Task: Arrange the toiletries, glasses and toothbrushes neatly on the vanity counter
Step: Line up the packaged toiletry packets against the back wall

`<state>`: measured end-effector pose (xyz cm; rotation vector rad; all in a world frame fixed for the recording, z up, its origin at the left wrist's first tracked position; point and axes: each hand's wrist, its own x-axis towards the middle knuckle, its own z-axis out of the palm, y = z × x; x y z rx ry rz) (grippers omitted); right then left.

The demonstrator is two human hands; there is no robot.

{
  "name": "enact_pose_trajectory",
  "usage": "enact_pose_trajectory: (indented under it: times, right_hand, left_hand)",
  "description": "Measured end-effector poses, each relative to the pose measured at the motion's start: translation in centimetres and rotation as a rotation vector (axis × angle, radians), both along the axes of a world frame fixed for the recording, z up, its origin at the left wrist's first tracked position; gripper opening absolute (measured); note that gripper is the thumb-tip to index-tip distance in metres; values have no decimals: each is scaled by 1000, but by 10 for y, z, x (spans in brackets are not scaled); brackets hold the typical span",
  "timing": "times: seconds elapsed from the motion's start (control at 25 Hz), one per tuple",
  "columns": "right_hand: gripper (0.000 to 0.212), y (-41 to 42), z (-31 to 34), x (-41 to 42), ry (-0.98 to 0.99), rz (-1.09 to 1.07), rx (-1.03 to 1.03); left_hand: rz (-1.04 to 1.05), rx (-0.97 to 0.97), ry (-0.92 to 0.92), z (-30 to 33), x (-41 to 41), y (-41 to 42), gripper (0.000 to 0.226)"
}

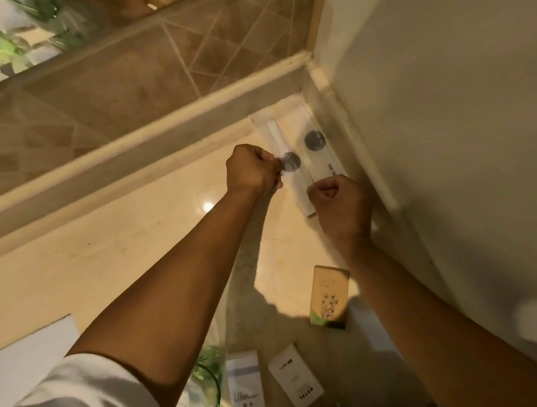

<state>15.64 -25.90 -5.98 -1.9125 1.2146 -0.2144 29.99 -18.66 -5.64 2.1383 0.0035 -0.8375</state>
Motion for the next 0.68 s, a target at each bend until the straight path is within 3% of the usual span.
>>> enact_pose_trajectory:
  times: [0.36,0.44,0.6,0.68]
  right_hand:
    - [19,3,-6,-2,68,90,-165]
    - [24,4,-5,-4,74,84,-232]
    - [31,14,-4,-8,132,260,-292]
    - [36,19,-5,-9,176,315,-262]
  left_hand:
    - [-134,131,-205,-7,-4,1,22]
    - [-212,208,-283,-6,-5,2,33]
    - [-546,221,-675,-3,-5,10,52]
    - [-767,257,-759,-4,1,12,66]
